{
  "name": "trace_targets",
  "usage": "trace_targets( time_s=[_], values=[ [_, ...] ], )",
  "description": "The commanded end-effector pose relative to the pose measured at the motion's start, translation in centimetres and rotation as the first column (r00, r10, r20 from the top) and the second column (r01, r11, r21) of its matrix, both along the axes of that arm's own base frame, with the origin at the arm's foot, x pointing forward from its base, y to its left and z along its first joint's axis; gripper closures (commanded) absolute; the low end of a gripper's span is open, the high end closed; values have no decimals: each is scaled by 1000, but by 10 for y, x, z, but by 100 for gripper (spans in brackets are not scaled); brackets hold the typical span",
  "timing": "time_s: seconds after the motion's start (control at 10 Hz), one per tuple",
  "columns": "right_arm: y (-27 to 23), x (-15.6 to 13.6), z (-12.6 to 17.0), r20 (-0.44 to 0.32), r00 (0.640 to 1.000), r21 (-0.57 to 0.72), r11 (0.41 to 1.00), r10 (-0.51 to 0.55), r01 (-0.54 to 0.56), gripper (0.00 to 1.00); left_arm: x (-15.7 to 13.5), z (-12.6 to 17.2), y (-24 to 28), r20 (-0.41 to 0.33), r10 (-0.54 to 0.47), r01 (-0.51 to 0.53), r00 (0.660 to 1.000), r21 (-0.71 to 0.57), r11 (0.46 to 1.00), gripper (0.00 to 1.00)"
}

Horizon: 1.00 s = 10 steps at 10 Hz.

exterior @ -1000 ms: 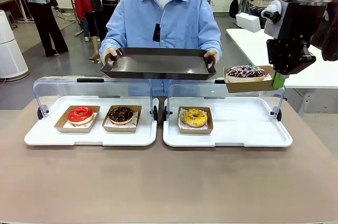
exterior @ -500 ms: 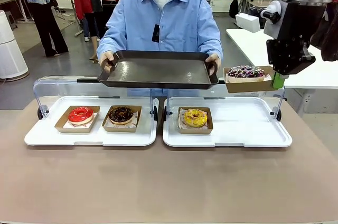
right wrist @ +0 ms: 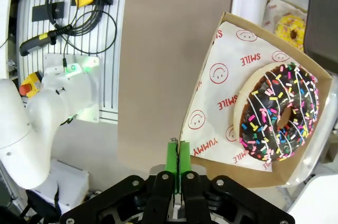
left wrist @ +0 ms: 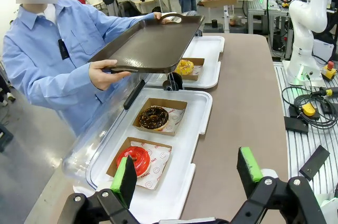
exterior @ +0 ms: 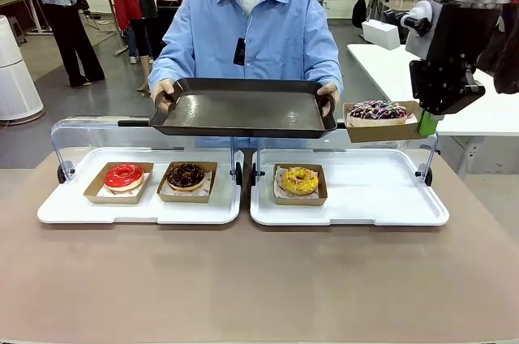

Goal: Provide the desired donut to the person.
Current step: Place the picked Paper togo box onto the Handle tray extended by the person.

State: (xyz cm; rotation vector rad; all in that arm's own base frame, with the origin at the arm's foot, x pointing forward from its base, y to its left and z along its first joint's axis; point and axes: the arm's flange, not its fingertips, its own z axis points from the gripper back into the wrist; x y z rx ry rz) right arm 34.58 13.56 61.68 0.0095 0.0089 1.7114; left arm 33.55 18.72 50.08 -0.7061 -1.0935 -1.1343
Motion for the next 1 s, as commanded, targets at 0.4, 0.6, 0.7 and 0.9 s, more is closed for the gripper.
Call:
trace_targets(
  time_s=[0.4, 0.6, 0.7, 0.9],
  values=[
    [42, -15, 46, 140, 981, -13, 991, 135, -135, 98, -1, 1, 1, 13, -2, 2, 1000, -12, 1000, 0],
    [76, 11, 67, 193, 963, 44, 979, 186, -198, 98, -1, 1, 1, 13, -2, 2, 1000, -12, 1000, 0],
    [93, 28, 69, 225, 955, 39, 978, 193, -207, 98, -1, 1, 1, 13, -2, 2, 1000, -12, 1000, 0],
    [120, 69, 64, 221, 959, 57, 979, 179, -196, 98, -1, 1, 1, 13, -2, 2, 1000, -12, 1000, 0]
  ],
)
